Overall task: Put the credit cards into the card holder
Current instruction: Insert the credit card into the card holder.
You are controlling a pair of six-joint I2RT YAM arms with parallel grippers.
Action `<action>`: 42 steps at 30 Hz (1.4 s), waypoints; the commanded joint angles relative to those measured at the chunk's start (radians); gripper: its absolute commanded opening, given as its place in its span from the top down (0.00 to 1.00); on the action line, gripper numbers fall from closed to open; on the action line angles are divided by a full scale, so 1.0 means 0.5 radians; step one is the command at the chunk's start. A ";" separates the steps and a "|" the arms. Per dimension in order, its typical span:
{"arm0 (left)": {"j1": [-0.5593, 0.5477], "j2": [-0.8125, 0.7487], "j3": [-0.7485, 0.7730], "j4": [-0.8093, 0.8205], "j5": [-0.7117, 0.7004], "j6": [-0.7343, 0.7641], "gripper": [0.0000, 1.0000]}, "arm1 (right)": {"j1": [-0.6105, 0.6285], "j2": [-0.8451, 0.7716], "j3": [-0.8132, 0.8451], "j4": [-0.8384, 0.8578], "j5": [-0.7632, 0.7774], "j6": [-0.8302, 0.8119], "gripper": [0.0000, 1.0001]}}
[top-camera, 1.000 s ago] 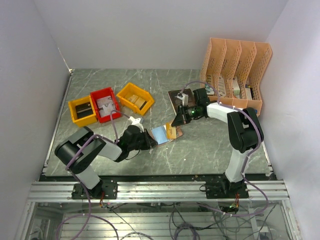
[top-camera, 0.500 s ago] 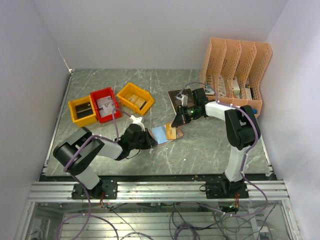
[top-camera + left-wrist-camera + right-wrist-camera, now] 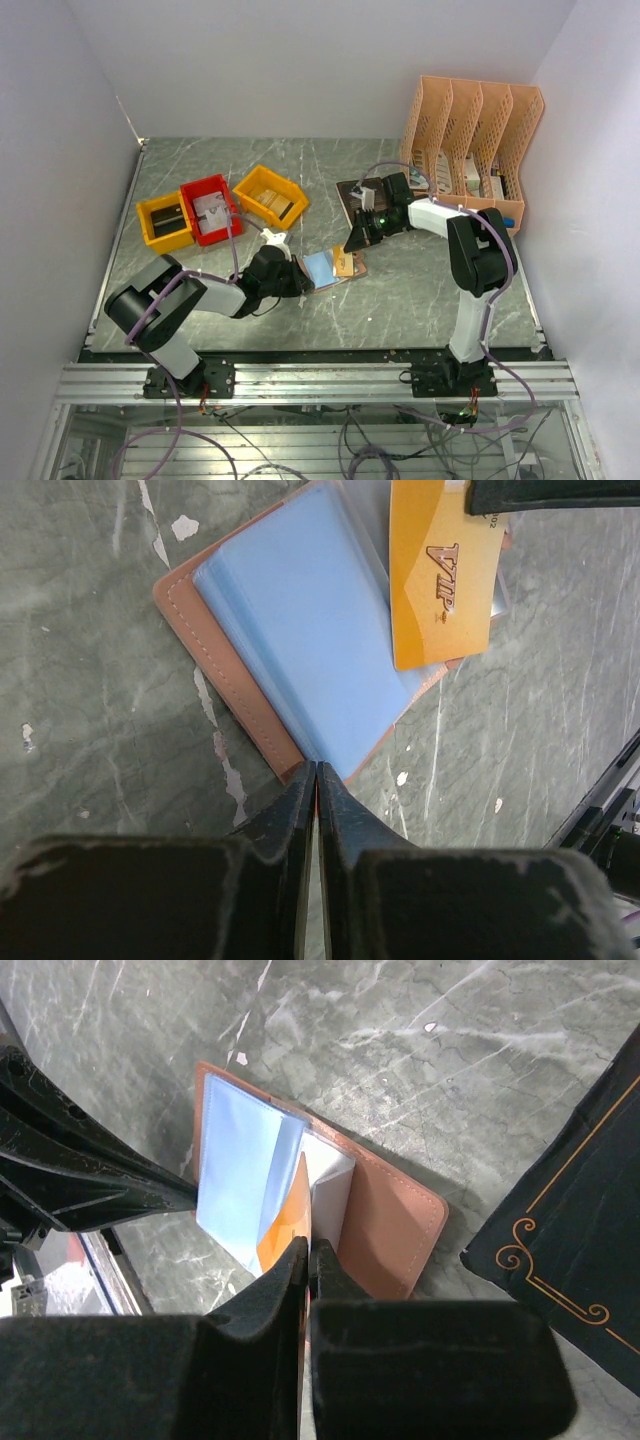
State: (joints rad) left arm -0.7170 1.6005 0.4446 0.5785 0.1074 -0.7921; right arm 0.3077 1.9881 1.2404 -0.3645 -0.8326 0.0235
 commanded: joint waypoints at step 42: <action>-0.002 -0.024 0.072 -0.123 -0.093 0.113 0.85 | 0.139 0.329 0.365 -0.386 0.169 -0.208 1.00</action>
State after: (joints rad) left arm -0.7170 1.5948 0.4572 0.5480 0.1070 -0.7666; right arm 0.3660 2.1090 1.3983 -0.5247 -0.8108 -0.0433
